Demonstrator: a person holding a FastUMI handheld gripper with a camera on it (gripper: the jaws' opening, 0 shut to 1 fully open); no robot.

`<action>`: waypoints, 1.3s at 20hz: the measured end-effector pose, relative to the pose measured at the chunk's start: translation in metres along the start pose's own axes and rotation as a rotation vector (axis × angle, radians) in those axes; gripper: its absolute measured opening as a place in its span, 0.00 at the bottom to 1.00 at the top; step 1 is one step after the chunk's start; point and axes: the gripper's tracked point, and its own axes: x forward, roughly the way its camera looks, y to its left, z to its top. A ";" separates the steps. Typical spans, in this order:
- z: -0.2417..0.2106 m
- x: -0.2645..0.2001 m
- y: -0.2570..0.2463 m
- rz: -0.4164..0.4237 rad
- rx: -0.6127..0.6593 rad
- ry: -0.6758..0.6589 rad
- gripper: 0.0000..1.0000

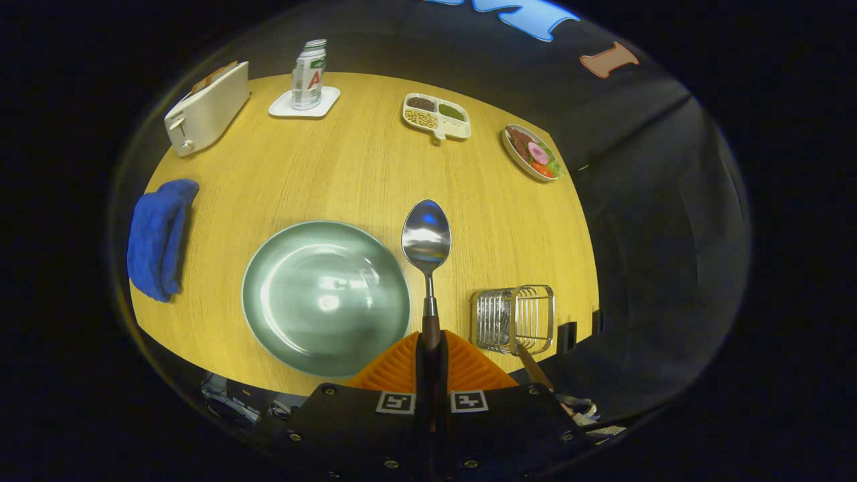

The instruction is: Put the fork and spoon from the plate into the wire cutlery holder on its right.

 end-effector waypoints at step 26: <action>-0.071 0.016 -0.074 0.009 0.343 0.300 0.05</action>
